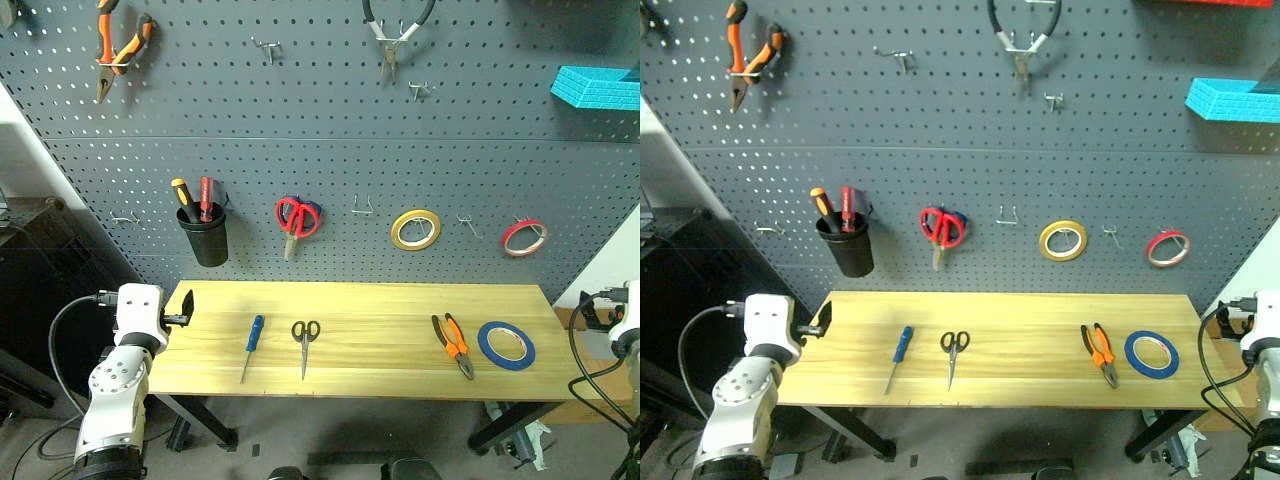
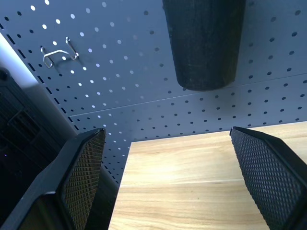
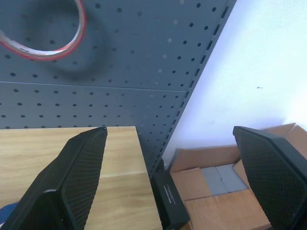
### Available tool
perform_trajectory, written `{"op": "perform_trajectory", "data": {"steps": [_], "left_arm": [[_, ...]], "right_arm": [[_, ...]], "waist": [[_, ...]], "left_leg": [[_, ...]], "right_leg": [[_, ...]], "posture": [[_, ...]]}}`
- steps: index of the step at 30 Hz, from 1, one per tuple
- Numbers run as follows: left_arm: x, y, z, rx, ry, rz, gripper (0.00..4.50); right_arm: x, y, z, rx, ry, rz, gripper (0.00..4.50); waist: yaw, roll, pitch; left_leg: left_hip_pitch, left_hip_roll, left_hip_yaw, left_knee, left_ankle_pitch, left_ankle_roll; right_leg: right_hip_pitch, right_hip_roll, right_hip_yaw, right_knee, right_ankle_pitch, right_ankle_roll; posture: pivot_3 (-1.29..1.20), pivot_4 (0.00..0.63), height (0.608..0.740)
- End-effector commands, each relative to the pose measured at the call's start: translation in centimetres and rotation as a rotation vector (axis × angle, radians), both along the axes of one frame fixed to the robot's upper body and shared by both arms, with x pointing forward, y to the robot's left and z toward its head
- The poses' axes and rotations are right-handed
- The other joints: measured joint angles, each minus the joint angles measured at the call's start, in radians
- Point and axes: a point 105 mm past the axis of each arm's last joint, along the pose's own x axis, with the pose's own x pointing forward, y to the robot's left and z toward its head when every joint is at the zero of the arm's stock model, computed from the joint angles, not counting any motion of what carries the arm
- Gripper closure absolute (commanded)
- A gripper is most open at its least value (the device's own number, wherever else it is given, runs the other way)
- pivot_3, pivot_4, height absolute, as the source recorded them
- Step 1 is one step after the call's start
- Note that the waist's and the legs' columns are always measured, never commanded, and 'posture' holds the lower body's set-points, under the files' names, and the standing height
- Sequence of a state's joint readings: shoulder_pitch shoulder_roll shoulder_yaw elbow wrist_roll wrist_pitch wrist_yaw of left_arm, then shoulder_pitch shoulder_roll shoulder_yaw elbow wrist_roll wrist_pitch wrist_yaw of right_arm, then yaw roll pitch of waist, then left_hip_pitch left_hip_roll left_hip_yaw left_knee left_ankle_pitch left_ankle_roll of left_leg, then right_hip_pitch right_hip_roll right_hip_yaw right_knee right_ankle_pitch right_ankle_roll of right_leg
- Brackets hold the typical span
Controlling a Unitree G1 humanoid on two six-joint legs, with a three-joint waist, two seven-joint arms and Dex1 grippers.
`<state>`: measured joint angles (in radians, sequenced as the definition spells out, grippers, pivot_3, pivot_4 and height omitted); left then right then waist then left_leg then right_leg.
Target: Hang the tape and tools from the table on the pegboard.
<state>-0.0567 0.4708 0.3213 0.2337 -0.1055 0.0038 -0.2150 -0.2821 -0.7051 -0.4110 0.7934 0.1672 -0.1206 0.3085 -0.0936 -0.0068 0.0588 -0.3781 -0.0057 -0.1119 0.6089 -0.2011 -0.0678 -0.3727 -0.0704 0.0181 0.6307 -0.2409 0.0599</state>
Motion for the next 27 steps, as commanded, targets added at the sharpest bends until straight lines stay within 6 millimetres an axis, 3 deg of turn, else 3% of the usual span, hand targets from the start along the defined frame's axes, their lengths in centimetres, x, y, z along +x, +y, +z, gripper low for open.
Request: {"op": "perform_trajectory", "data": {"steps": [1, 5, 9, 13, 15, 17, 27], "left_arm": [[-0.1, 0.9, 2.2, 0.070, -0.083, 0.032, 0.13], [-0.5, 1.3, 1.5, 0.072, -0.051, 0.046, 0.13], [-0.8, -0.3, 1.0, 0.045, -0.036, -0.021, 0.13], [-0.3, -5.4, 2.1, 0.014, -0.067, -0.218, 0.13], [0.1, -10.4, 2.7, 0.007, -0.056, -0.425, 0.13], [0.2, -13.6, 3.5, 0.010, -0.049, -0.552, 0.13], [0.5, -20.7, 5.6, -0.064, 0.074, -0.879, 0.13]], "right_arm": [[1.2, 0.7, 1.9, -0.032, -0.058, 0.049, 0.00], [1.7, 2.0, 1.5, -0.033, -0.043, 0.108, 0.00], [2.0, 3.7, 0.4, -0.082, 0.032, 0.192, 0.00], [2.3, 5.5, 0.0, -0.093, 0.075, 0.252, 0.00], [2.6, 7.7, -0.5, -0.043, 0.112, 0.311, 0.00], [2.6, 9.4, -1.1, -0.018, 0.166, 0.355, 0.00], [2.7, 11.3, -5.9, 0.162, 0.482, 0.278, 0.00]], "waist": [[-0.001, 0.000, 0.000], [0.002, 0.000, 0.000], [0.000, 0.000, 0.000], [0.005, 0.000, 0.000], [0.006, 0.001, 0.000], [0.006, 0.001, 0.001], [-0.026, 0.002, 0.051]], "left_leg": [[0.000, 0.000, 0.000, 0.000, 0.000, 0.000], [0.000, 0.000, 0.000, 0.000, 0.000, 0.000], [0.000, 0.000, 0.000, 0.000, 0.000, 0.000], [0.000, 0.000, 0.000, 0.000, 0.000, 0.000], [-0.001, 0.000, 0.001, 0.001, 0.000, 0.000], [-0.001, 0.000, 0.001, 0.001, 0.000, 0.000], [-0.003, 0.001, 0.002, 0.001, 0.000, 0.000]], "right_leg": [[0.000, 0.000, 0.000, 0.000, 0.000, 0.000], [0.000, 0.000, 0.000, 0.000, 0.000, 0.000], [0.000, 0.000, 0.000, 0.000, 0.000, 0.000], [0.000, 0.000, 0.000, 0.000, 0.000, 0.000], [0.000, 0.000, 0.000, 0.000, 0.000, 0.000], [0.000, 0.000, 0.000, 0.000, 0.000, 0.000], [-0.002, 0.000, 0.000, 0.000, 0.000, 0.000]], "posture": [[-0.08, 0.000, 0.740], [-0.07, 0.000, 0.740], [-0.09, 0.000, 0.740], [-0.12, 0.004, 0.740], [-0.13, 0.020, 0.740], [-0.15, 0.034, 0.740], [-0.19, 0.120, 0.740]]}}
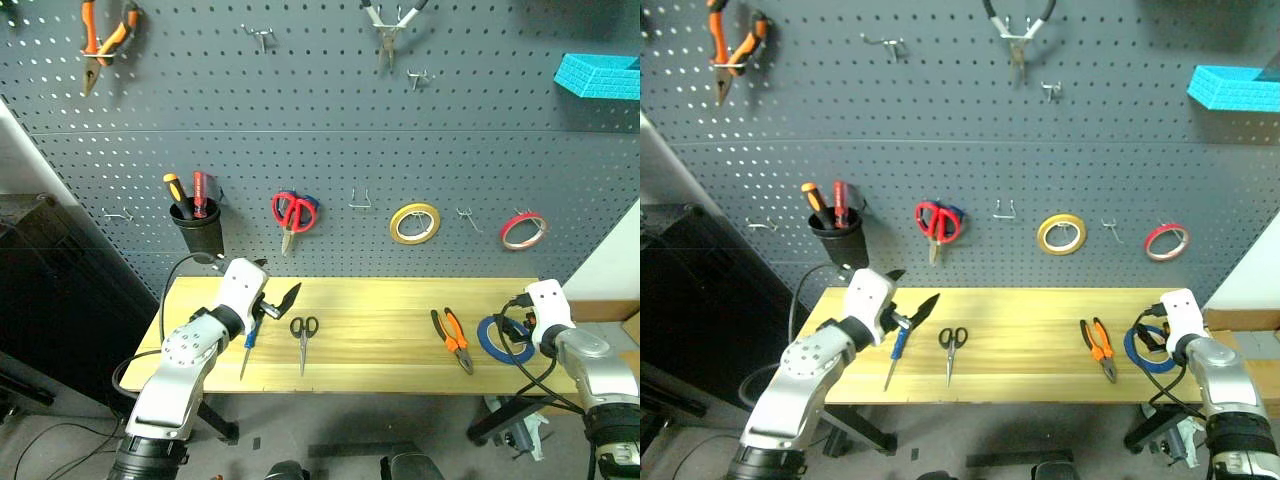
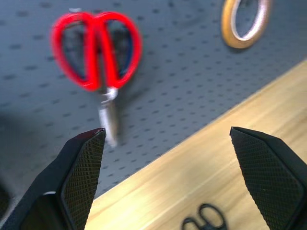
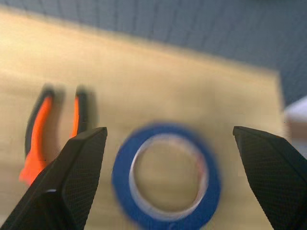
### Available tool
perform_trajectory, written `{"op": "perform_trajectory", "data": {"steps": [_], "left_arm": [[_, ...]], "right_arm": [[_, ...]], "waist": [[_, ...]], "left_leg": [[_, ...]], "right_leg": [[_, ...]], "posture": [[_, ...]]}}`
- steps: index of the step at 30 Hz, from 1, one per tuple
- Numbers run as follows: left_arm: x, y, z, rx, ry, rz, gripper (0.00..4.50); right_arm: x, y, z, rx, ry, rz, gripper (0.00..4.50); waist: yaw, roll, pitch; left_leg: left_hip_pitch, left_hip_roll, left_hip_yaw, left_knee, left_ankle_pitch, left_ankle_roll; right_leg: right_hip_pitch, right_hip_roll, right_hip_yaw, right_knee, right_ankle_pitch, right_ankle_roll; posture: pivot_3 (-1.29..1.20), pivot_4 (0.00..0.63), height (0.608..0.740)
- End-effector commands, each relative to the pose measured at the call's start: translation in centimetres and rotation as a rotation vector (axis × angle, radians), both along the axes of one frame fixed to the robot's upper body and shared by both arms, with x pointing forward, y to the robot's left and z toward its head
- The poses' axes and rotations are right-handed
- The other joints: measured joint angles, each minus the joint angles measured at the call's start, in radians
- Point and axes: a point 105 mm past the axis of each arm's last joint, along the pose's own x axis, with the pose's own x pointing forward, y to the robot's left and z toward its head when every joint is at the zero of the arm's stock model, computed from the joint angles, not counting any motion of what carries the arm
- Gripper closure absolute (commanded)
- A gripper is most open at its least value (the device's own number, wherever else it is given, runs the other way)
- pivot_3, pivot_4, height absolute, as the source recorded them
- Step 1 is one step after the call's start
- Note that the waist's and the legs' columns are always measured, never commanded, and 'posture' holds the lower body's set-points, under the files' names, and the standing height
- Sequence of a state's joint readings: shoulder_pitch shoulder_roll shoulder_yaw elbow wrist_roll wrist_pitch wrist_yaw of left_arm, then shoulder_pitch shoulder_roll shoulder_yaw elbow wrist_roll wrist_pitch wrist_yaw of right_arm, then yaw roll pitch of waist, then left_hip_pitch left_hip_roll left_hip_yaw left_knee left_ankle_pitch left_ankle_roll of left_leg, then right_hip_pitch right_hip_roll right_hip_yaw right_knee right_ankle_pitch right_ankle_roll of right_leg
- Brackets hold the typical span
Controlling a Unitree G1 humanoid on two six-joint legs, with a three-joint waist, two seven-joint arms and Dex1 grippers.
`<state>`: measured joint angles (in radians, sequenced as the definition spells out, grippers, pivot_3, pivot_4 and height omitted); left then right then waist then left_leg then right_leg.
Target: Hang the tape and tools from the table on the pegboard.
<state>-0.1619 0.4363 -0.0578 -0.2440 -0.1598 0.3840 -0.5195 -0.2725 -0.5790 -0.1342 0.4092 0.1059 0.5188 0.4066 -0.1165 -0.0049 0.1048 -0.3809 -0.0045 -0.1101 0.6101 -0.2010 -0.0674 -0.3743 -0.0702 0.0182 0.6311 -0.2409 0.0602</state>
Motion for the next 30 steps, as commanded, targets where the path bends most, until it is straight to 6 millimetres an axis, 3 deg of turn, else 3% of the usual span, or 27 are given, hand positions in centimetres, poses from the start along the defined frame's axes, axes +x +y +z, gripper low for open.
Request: {"op": "perform_trajectory", "data": {"steps": [1, 6, 9, 17, 24, 27, 30], "left_arm": [[-0.6, -2.6, 1.6, -0.023, -0.005, -0.152, 0.13], [-3.5, -5.5, 1.7, 0.001, 0.095, -0.492, 0.13], [-4.9, -5.8, 1.8, 0.007, 0.154, -0.622, 0.13], [-6.9, -5.8, 1.4, 0.136, 0.246, -0.820, 0.13], [-6.6, -5.8, 0.4, 0.164, 0.280, -0.822, 0.13], [-6.2, -6.1, 0.4, 0.170, 0.244, -0.808, 0.00], [-6.1, -6.4, 0.6, 0.157, 0.216, -0.818, 0.00]], "right_arm": [[0.9, 0.5, -0.1, 0.006, 0.038, 0.005, 0.00], [1.8, 1.2, -1.8, 0.015, 0.102, 0.026, 0.00], [2.4, 1.3, -2.4, -0.007, 0.116, 0.034, 0.00], [2.1, 1.4, -4.4, -0.061, 0.241, 0.095, 0.00], [1.4, 2.6, -5.5, -0.026, 0.354, 0.170, 0.00], [1.2, 2.9, -5.8, -0.020, 0.388, 0.184, 0.57], [0.7, 3.0, -6.2, -0.015, 0.416, 0.190, 1.55]], "waist": [[-0.008, 0.000, 0.009], [-0.029, 0.001, 0.024], [-0.033, 0.002, 0.033], [-0.042, 0.002, 0.040], [-0.051, 0.000, 0.042], [-0.052, -0.001, 0.042], [-0.052, -0.002, 0.041]], "left_leg": [[-0.001, 0.000, 0.000, 0.000, 0.000, 0.000], [-0.002, 0.000, 0.000, -0.001, -0.003, 0.005], [-0.003, 0.000, 0.001, -0.001, -0.004, 0.007], [-0.004, 0.000, 0.002, -0.001, -0.004, 0.007], [-0.003, 0.000, 0.002, -0.001, -0.004, 0.007], [-0.003, 0.000, 0.002, -0.001, -0.004, 0.007], [-0.002, 0.000, 0.001, -0.001, -0.004, 0.007]], "right_leg": [[-0.001, 0.000, 0.000, 0.000, 0.000, 0.000], [-0.002, 0.001, 0.000, 0.000, -0.002, 0.006], [-0.003, 0.001, 0.002, 0.000, -0.002, 0.007], [-0.005, 0.001, 0.003, 0.001, -0.002, 0.007], [-0.004, 0.001, 0.003, 0.002, -0.002, 0.008], [-0.004, 0.001, 0.003, 0.002, -0.002, 0.008], [-0.004, 0.001, 0.003, 0.002, -0.002, 0.008]], "posture": [[-0.19, 0.121, 0.740], [-0.19, 0.126, 0.740], [-0.19, 0.128, 0.740], [-0.16, 0.125, 0.740], [-0.16, 0.122, 0.740], [-0.16, 0.113, 0.740], [-0.16, 0.105, 0.740]]}}
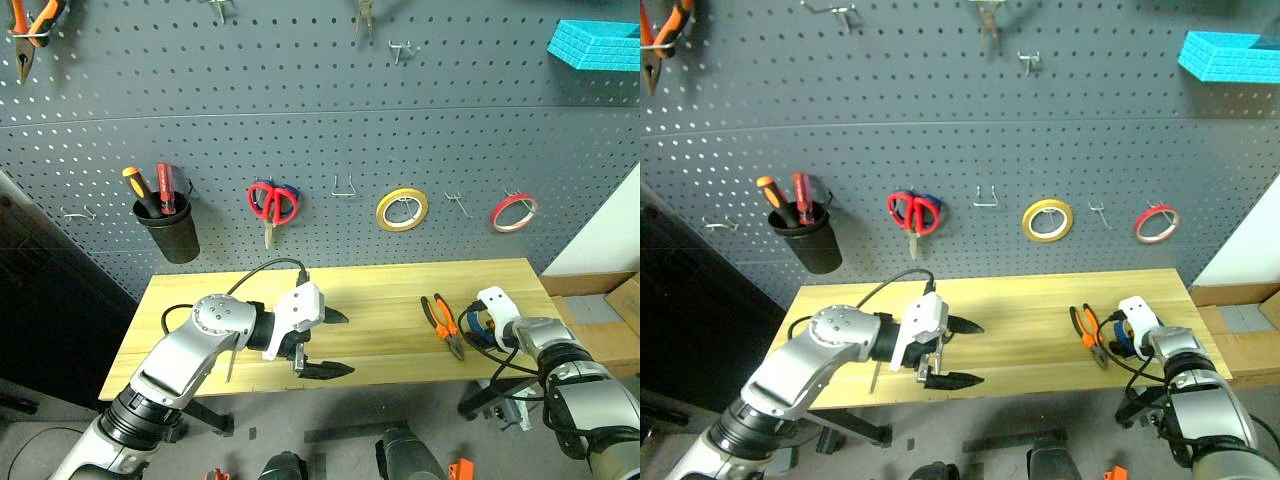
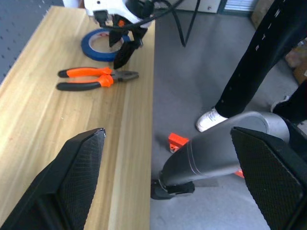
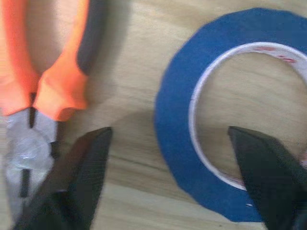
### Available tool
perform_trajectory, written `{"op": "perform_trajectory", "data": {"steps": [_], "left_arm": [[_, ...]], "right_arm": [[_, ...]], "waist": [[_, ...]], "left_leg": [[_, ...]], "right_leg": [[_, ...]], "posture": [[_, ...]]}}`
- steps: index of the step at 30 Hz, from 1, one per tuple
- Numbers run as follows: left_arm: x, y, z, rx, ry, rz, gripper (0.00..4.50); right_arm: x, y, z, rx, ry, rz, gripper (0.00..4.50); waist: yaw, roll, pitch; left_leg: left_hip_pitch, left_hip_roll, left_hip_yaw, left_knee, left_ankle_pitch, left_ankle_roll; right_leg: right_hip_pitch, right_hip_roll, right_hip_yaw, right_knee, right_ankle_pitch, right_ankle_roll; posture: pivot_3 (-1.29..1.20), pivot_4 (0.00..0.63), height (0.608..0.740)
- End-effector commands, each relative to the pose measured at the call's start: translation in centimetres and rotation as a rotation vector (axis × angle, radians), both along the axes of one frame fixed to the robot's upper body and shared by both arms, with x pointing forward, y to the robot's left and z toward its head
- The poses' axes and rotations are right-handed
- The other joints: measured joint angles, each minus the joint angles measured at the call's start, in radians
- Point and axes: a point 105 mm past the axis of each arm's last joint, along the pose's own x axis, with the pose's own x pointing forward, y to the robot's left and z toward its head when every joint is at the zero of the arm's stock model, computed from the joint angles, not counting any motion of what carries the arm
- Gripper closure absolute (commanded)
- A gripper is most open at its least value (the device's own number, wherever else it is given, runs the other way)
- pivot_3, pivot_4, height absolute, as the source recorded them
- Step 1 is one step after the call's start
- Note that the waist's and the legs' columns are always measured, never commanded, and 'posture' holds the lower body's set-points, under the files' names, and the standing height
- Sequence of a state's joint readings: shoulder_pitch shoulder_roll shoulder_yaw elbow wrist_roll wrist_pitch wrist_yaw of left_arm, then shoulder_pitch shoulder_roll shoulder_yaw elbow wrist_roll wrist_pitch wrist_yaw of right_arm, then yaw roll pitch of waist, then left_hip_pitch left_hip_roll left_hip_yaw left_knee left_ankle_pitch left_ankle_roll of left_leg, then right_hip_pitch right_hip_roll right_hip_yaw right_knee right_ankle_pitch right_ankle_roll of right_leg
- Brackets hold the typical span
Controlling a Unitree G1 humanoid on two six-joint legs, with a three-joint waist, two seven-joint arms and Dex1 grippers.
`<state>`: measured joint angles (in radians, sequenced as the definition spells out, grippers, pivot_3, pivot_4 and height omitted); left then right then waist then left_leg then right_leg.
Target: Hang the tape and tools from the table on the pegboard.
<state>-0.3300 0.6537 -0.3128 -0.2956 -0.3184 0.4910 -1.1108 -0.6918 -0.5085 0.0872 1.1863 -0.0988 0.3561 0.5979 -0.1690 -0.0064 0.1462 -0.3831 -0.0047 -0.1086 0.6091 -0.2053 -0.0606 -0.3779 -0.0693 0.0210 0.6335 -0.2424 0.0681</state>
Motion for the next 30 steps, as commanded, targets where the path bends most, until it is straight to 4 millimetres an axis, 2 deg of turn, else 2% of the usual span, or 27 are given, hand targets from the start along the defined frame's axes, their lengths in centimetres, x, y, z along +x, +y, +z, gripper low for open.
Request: {"op": "perform_trajectory", "data": {"steps": [1, 7, 8, 10, 12, 14, 17, 19, 22, 24, 26, 28, 30], "left_arm": [[0.3, -0.5, 0.9, -0.032, -0.066, -0.019, 0.00], [0.8, -0.2, 0.9, -0.066, -0.105, 0.030, 0.00], [1.0, -0.2, 1.0, -0.075, -0.109, 0.044, 0.00], [3.0, -0.2, 2.2, -0.157, -0.146, 0.166, 0.00], [4.2, 0.0, 3.4, -0.240, -0.146, 0.248, 0.00], [4.4, 0.1, 4.0, -0.281, -0.150, 0.272, 0.00], [3.8, 0.0, 4.1, -0.284, -0.182, 0.260, 0.00], [3.8, 0.0, 4.2, -0.292, -0.204, 0.268, 0.00], [4.3, 0.2, 5.0, -0.331, -0.249, 0.317, 0.00], [5.2, 0.6, 6.0, -0.378, -0.289, 0.382, 0.00], [5.2, 0.7, 6.8, -0.400, -0.316, 0.385, 0.00], [5.0, 0.6, 7.0, -0.403, -0.325, 0.374, 0.00], [4.7, 0.3, 7.1, -0.400, -0.310, 0.340, 0.00]], "right_arm": [[-1.2, 0.0, -1.3, -0.010, 0.067, 0.009, 1.99], [-1.4, 0.5, -2.1, -0.027, 0.035, 0.000, 3.79], [-1.1, 0.6, -2.0, -0.023, 0.013, -0.007, 3.83], [0.0, 0.9, -0.9, 0.013, -0.082, -0.030, 3.83], [0.9, 0.8, 1.1, 0.050, -0.211, -0.025, 3.83], [0.8, 0.8, 2.7, 0.057, -0.297, -0.013, 3.83], [-0.4, 0.4, 7.0, -0.171, -0.544, 0.085, 3.83], [-1.2, 1.0, 8.9, -0.207, -0.634, 0.076, 3.83], [-2.6, 3.6, 12.6, -0.255, -0.820, 0.102, 3.83], [-3.4, 6.5, 14.9, -0.234, -0.955, 0.167, 3.83], [-3.7, 9.2, 17.5, -0.205, -1.090, 0.213, 3.83], [-3.7, 10.1, 18.8, -0.195, -1.149, 0.219, 3.83], [-2.9, 11.0, 20.3, -0.152, -1.204, 0.225, 3.83]], "waist": [[0.000, -0.001, -0.001], [0.000, -0.008, -0.005], [0.000, -0.010, -0.006], [0.001, -0.012, -0.008], [0.004, -0.013, -0.008], [0.006, -0.012, -0.007], [0.011, -0.004, -0.004], [0.015, -0.003, -0.003], [0.012, -0.004, 0.000], [0.010, -0.006, 0.001], [0.004, -0.010, 0.004], [0.003, -0.011, 0.005], [0.000, -0.014, 0.007]], "left_leg": [[0.001, 0.000, 0.000, 0.000, 0.000, 0.000], [0.003, 0.000, -0.001, 0.001, 0.000, 0.000], [0.004, 0.000, -0.001, 0.001, 0.000, 0.000], [0.004, 0.000, -0.001, 0.001, 0.000, 0.000], [0.003, 0.000, -0.001, 0.003, 0.000, 0.000], [0.002, -0.001, -0.001, 0.004, 0.000, 0.000], [0.000, -0.001, 0.000, 0.002, 0.000, 0.000], [-0.003, -0.003, 0.004, 0.001, -0.001, -0.001], [-0.001, -0.001, 0.011, 0.001, -0.001, -0.001], [0.001, 0.000, 0.012, 0.001, -0.001, -0.002], [0.001, 0.000, 0.013, 0.002, -0.001, -0.002], [0.001, 0.000, 0.013, 0.002, -0.001, -0.002], [0.001, -0.001, 0.013, 0.003, -0.001, -0.002]], "right_leg": [[0.001, 0.000, 0.000, 0.000, 0.000, 0.000], [0.004, 0.000, 0.000, 0.000, 0.000, 0.000], [0.004, 0.000, 0.000, 0.000, 0.000, 0.000], [0.005, 0.000, 0.000, 0.000, 0.000, 0.000], [0.005, 0.000, 0.000, 0.000, 0.000, 0.000], [0.004, 0.000, 0.000, 0.000, 0.001, 0.001], [0.001, 0.000, 0.002, 0.002, 0.000, 0.003], [-0.008, -0.001, 0.008, 0.011, -0.005, 0.005], [-0.012, 0.000, 0.014, 0.013, -0.005, 0.005], [-0.011, 0.002, 0.017, 0.013, -0.005, 0.005], [-0.010, 0.004, 0.020, 0.013, -0.007, 0.001], [-0.010, 0.005, 0.021, 0.012, -0.008, -0.001], [-0.010, 0.005, 0.023, 0.012, -0.008, -0.001]], "posture": [[-0.16, 0.105, 0.740], [-0.16, 0.096, 0.740], [-0.16, 0.096, 0.740], [-0.16, 0.095, 0.740], [-0.15, 0.107, 0.740], [-0.16, 0.109, 0.740], [-0.17, 0.120, 0.740], [-0.19, 0.123, 0.740], [-0.21, 0.128, 0.740], [-0.21, 0.128, 0.740], [-0.21, 0.128, 0.740], [-0.23, 0.131, 0.740], [-0.23, 0.132, 0.740]]}}
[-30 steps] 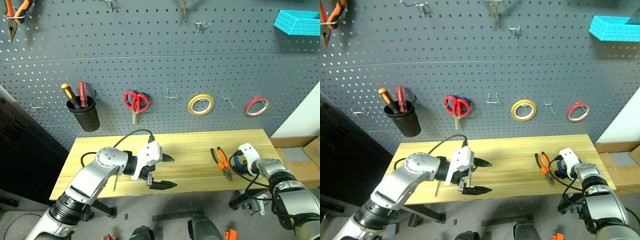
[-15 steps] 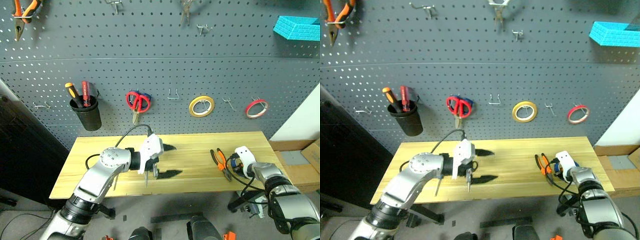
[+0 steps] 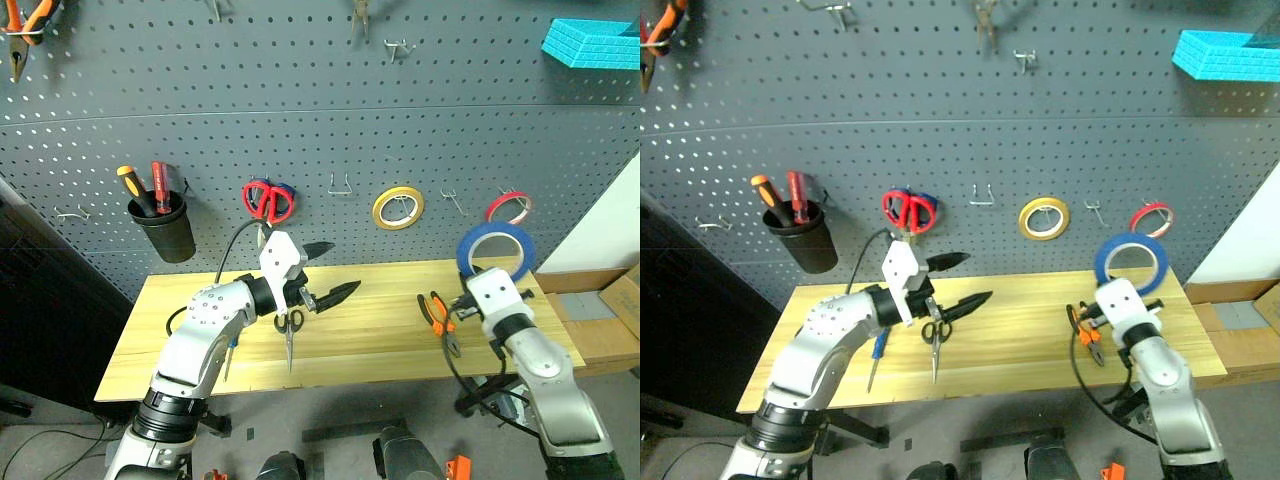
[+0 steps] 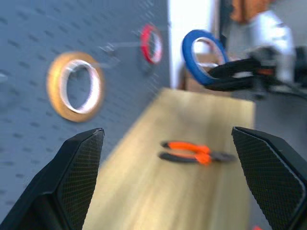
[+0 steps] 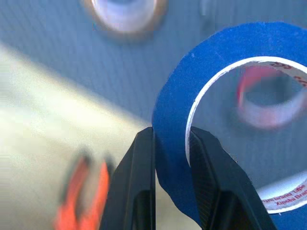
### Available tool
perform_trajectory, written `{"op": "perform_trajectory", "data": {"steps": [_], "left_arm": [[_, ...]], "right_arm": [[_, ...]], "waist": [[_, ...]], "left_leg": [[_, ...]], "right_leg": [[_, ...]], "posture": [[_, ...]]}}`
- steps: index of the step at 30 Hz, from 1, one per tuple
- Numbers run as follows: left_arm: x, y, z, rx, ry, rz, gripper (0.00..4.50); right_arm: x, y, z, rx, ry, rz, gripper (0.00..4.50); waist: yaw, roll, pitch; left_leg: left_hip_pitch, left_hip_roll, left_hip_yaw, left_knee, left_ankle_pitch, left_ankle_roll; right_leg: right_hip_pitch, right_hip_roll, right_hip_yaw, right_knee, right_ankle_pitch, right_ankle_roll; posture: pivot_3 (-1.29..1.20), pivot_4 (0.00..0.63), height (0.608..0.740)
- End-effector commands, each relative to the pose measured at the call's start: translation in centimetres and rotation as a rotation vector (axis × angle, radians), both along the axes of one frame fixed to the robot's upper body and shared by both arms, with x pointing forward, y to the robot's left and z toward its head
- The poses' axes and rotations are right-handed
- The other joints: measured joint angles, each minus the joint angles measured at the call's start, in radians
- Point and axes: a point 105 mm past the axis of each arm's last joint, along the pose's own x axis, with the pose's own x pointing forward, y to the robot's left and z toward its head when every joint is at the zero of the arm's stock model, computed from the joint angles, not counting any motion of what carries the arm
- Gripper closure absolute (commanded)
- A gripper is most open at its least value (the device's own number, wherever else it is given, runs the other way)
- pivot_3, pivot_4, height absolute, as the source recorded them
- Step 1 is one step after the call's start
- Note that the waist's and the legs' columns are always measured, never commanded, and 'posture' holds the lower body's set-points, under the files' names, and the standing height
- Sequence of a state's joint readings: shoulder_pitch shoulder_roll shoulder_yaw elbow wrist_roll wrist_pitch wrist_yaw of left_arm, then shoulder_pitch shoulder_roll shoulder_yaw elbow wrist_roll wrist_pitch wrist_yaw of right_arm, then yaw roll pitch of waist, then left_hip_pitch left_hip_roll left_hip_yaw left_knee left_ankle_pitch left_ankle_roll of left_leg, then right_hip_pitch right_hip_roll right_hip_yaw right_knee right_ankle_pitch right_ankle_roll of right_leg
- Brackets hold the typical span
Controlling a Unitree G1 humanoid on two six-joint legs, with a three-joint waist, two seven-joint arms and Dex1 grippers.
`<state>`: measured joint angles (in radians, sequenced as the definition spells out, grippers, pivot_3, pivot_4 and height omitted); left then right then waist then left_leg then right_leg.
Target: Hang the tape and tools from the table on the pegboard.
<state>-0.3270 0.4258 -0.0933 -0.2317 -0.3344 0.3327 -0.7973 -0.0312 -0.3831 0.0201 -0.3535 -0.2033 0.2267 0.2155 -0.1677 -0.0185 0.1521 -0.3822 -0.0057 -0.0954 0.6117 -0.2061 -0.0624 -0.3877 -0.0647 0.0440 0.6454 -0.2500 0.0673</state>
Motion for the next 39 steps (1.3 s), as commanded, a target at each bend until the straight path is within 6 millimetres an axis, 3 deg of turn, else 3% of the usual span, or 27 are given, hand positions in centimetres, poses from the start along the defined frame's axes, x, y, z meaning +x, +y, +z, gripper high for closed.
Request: {"op": "perform_trajectory", "data": {"steps": [1, 5, 12, 16, 17, 22, 27, 33, 39], "left_arm": [[-0.8, -0.5, 1.8, -0.017, -0.060, -0.063, 0.00], [-1.0, -0.9, 2.0, -0.013, -0.074, -0.100, 0.00], [-0.8, -1.2, 1.8, -0.002, -0.079, -0.099, 0.00], [-0.6, -1.3, 1.6, 0.012, -0.089, -0.088, 0.00], [-0.6, -1.3, 1.6, 0.011, -0.089, -0.085, 0.00], [-0.5, -0.6, 1.0, 0.031, -0.081, -0.049, 0.00], [0.2, 2.0, -0.3, 0.118, -0.052, 0.012, 0.00], [1.2, 4.8, -1.9, 0.284, -0.022, 0.036, 0.00], [1.2, 4.5, -1.9, 0.284, -0.021, 0.017, 0.00]], "right_arm": [[1.1, 1.1, 4.0, 0.039, -0.147, 0.040, 3.83], [3.4, 1.3, 4.1, 0.089, -0.143, 0.080, 3.83], [8.1, 2.0, 1.9, 0.082, -0.052, 0.162, 3.83], [9.9, 1.7, 1.9, 0.087, -0.052, 0.150, 3.83], [10.0, 1.7, 2.0, 0.086, -0.057, 0.150, 3.48], [8.7, 1.7, 0.5, 0.034, -0.025, 0.150, 1.84], [5.9, 1.1, -3.9, 0.033, 0.205, 0.056, 0.17], [2.9, 1.6, -8.5, 0.218, 0.548, -0.065, 0.05], [3.7, 0.0, -11.0, 0.223, 0.699, -0.188, 0.05]], "waist": [[-0.001, -0.003, 0.002], [-0.001, -0.004, 0.003], [-0.001, -0.003, 0.009], [-0.005, -0.002, 0.010], [-0.005, -0.002, 0.010], [0.000, -0.002, 0.010], [0.005, -0.002, 0.010], [0.001, 0.000, 0.011], [0.001, 0.000, 0.011]], "left_leg": [[0.000, 0.000, 0.000, 0.000, 0.000, 0.000], [-0.001, 0.000, -0.001, -0.001, 0.000, 0.000], [-0.002, 0.001, -0.002, -0.002, 0.000, 0.001], [-0.001, 0.001, -0.002, -0.002, 0.000, 0.001], [-0.001, 0.002, -0.002, -0.002, 0.000, 0.001], [-0.002, 0.002, -0.003, -0.003, 0.000, 0.001], [-0.002, 0.002, -0.003, -0.002, -0.001, 0.001], [-0.001, 0.004, -0.003, -0.002, 0.000, 0.001], [-0.002, 0.004, -0.004, -0.002, 0.000, 0.000]], "right_leg": [[0.000, 0.000, 0.000, 0.000, 0.000, 0.000], [0.000, 0.001, 0.000, 0.000, 0.001, 0.001], [-0.001, 0.003, 0.000, -0.001, 0.003, 0.004], [-0.001, 0.003, 0.000, 0.000, 0.003, 0.003], [-0.001, 0.004, 0.000, 0.000, 0.003, 0.003], [-0.001, 0.004, 0.000, -0.001, 0.003, 0.003], [-0.002, 0.005, 0.000, 0.000, 0.003, 0.003], [-0.002, 0.006, 0.000, 0.002, 0.000, -0.004], [-0.002, 0.006, 0.000, 0.001, 0.000, -0.004]], "posture": [[-0.22, 0.132, 0.740], [-0.20, 0.129, 0.740], [-0.21, 0.135, 0.740], [-0.19, 0.135, 0.740], [-0.19, 0.134, 0.740], [-0.19, 0.140, 0.740], [-0.19, 0.144, 0.740], [-0.20, 0.142, 0.740], [-0.19, 0.143, 0.740]]}}
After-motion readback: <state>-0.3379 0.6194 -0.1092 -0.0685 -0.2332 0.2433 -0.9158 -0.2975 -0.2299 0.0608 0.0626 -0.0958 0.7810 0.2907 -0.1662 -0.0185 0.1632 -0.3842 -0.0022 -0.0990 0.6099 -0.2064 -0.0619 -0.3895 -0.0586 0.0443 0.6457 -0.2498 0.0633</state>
